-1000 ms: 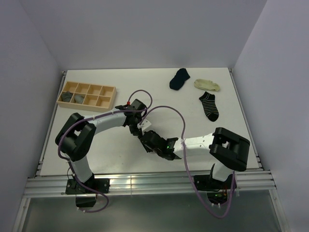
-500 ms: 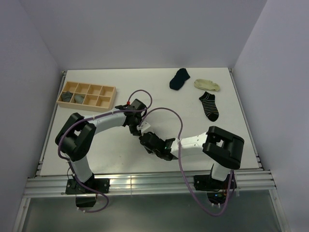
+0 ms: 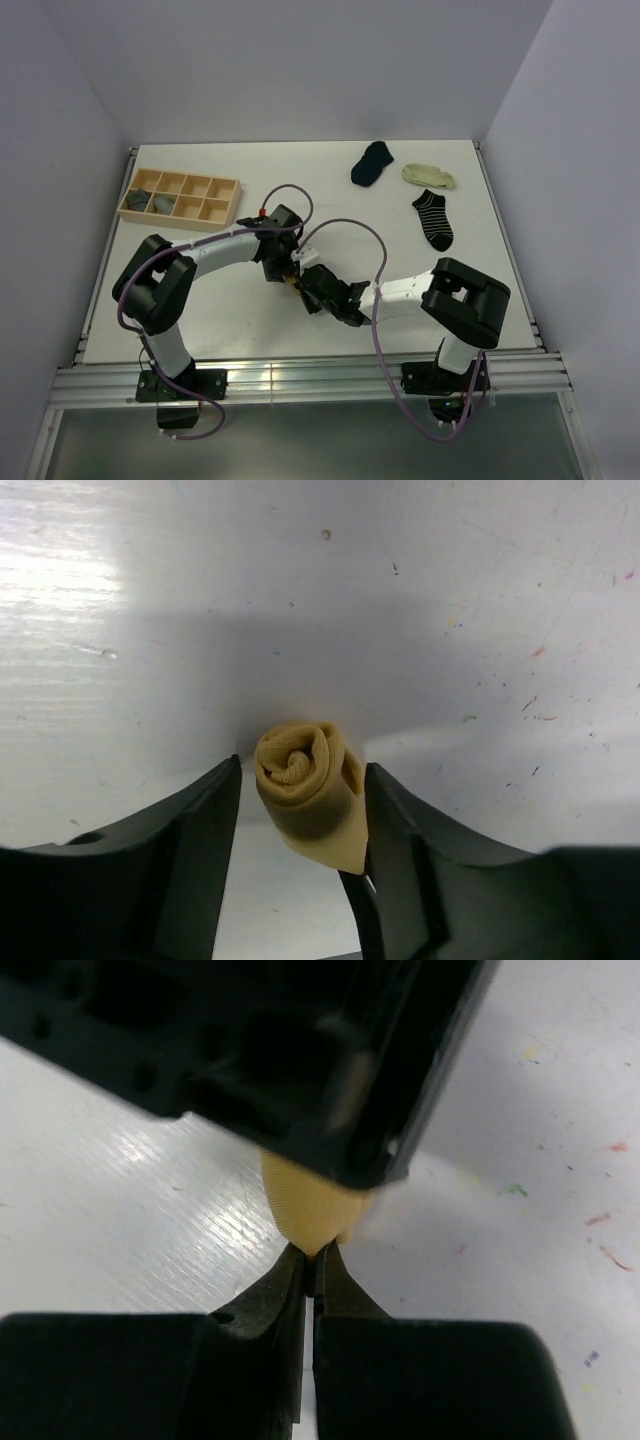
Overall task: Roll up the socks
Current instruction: Roll the sock at the center of the board.
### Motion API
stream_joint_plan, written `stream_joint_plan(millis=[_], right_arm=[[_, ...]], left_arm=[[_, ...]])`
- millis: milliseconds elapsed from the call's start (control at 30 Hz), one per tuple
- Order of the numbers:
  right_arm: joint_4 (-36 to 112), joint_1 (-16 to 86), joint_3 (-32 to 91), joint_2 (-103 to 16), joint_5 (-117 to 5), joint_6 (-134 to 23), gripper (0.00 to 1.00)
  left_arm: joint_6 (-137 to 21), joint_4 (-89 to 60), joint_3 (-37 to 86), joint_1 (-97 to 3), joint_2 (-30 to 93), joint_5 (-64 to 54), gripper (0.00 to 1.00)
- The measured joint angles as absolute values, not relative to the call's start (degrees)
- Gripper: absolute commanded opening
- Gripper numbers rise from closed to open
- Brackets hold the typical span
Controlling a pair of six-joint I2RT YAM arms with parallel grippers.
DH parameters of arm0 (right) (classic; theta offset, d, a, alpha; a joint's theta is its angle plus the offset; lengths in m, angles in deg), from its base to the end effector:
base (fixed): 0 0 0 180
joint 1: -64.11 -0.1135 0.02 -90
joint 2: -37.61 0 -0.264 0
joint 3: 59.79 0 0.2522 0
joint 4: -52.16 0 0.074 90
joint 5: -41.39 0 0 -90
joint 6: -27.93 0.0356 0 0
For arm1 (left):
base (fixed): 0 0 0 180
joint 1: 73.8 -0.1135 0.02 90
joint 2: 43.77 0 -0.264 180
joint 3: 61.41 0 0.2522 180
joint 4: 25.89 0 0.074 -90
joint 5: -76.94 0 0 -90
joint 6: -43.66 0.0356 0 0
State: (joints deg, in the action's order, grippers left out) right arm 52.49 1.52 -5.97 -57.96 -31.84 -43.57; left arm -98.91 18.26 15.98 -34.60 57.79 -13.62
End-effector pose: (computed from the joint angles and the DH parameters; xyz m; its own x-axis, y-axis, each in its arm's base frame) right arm 0.1541 0.2748 0.1368 -0.5269 -0.3561 -0.7717 -0.6150 0.7865 0.0569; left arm 0.2664 -0.2168 0.1670 -0.9373 -0.2602 -0.2317 -0.1894 0.9388 -0.2878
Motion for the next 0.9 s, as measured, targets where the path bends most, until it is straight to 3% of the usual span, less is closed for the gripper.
stream_joint_plan(millis=[233,567,900], right_arm=[[55.4,5.3,-6.8,-58.0,-39.2,-40.5,0.00],[56.6,6.8,-6.5,-58.8,-43.0,-38.7,0.00],[56.9,10.0,-5.5,-60.0,-50.1,-35.9,0.00]], left_arm=[[-102.8,18.7,14.4,-34.6,53.2,-17.1,0.73],[-113.7,15.9,4.2,-34.6,41.9,-19.6,0.72],[-117.8,7.4,-3.1,-34.6,40.7,-20.0,0.70]])
